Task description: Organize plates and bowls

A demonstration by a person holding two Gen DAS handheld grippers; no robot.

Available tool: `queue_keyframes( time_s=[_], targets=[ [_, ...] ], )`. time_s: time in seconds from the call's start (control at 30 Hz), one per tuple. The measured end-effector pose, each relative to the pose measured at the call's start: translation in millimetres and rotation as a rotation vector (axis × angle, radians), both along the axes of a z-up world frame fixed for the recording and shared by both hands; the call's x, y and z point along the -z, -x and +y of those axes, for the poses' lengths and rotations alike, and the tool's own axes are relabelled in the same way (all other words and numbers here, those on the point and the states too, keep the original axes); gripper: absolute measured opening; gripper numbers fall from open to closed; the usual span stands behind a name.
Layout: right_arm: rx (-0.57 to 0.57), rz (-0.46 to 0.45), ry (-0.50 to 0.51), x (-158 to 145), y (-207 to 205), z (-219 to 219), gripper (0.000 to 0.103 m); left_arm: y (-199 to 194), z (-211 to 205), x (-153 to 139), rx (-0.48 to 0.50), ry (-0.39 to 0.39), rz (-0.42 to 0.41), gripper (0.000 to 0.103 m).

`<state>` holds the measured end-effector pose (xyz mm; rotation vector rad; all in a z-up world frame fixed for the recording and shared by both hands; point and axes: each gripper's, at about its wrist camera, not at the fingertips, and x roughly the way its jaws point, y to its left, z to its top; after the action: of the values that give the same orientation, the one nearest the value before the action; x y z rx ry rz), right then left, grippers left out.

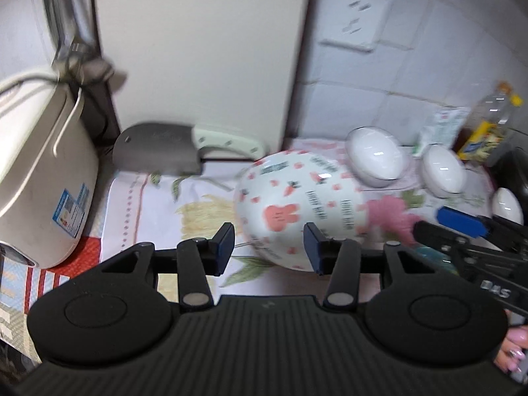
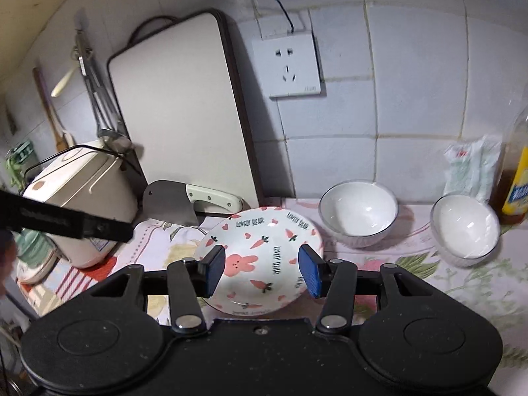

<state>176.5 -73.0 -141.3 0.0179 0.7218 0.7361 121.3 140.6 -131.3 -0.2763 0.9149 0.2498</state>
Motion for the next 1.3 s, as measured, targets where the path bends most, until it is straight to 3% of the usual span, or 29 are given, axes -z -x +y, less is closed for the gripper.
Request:
queue_keyframes(
  time_s=[0.23,0.47,0.63,0.77,0.87,0.93,1.3],
  targets=[
    [0.086,0.091,0.031,42.1,-23.4,30.8,0.055,-29.0,33.8,56.8,-0.031,0.024,0.042,0.045],
    [0.24,0.18,0.07,97.8,-58.7,39.8,0.055,-60.0,39.2,110.7,-0.03,0.022,0.013,0.045],
    [0.297,0.231,0.024,121.5,-72.1,36.9,0.055,-79.1,40.4,136.5,0.004,0.005,0.023,0.043],
    [0.287,0.262,0.004,127.1,-74.7,42.0,0.045,-86.0,43.1,143.9,0.028,0.043,0.045,0.04],
    [0.282,0.29,-0.01,130.4,-74.8,44.0,0.03,-88.3,45.0,148.8,0.026,0.081,0.043,0.026],
    [0.28,0.312,-0.007,133.6,-74.3,45.3,0.024,-89.4,45.6,149.2,0.008,0.1,0.048,0.026],
    [0.328,0.322,-0.018,135.2,-72.0,47.8,0.024,-94.7,44.5,148.8,-0.014,0.107,0.067,0.026]
  ],
)
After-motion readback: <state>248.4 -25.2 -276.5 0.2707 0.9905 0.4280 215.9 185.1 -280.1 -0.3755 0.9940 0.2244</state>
